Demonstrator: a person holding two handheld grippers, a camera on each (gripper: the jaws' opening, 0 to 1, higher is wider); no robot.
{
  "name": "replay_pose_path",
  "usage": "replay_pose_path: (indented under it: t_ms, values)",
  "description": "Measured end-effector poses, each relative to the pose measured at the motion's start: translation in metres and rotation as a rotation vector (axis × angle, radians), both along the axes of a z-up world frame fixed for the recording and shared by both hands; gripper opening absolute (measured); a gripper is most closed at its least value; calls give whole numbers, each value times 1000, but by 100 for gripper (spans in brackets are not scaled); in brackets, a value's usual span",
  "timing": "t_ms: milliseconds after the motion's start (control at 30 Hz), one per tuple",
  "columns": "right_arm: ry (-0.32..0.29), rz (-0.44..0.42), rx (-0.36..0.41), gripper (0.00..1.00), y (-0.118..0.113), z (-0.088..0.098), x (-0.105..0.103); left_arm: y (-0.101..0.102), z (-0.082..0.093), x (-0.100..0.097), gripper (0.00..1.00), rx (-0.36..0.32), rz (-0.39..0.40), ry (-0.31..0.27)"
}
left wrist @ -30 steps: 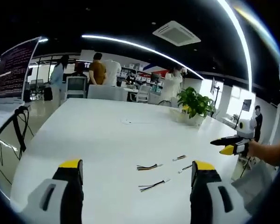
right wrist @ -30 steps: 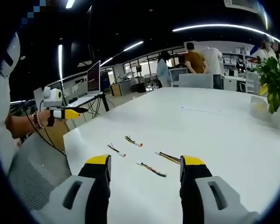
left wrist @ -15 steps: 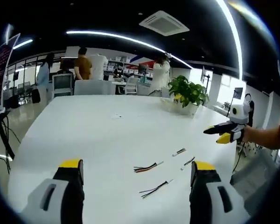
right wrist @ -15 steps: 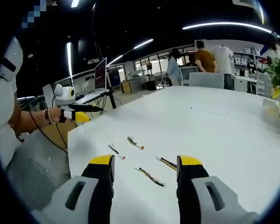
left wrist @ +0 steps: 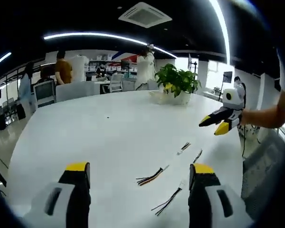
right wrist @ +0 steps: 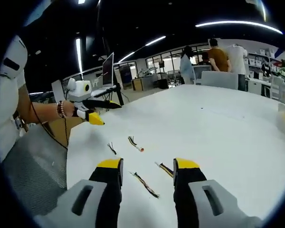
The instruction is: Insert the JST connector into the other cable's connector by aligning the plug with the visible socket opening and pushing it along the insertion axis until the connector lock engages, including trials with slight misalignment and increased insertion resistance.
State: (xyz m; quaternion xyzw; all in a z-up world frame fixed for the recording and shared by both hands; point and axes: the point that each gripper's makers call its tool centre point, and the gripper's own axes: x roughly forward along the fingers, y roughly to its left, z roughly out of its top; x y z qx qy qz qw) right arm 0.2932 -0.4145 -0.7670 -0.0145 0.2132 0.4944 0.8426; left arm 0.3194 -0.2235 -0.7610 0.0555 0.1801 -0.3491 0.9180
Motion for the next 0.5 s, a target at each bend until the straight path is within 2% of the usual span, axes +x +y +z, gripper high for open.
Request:
replay_pose_path:
  t_ms: [100,233,367,433,500]
  values:
    - [-19,30,-27,42,3,-4,5,-12,-7,2,85,8,-94,-7]
    - [-20,72,-36,41,6,-8,9,-20,-9,9,82,-51,-133,0]
    - [-24,115,-64,39,9,-17,11,-27,-14,14,73,-49,-198,-31]
    - [-30,140,-75,38,12,-21,12,-30,-20,16,65,-52,-218,-15]
    - [-26,156,-89,39,14,-26,15,-35,-27,16,63,-61,-246,7]
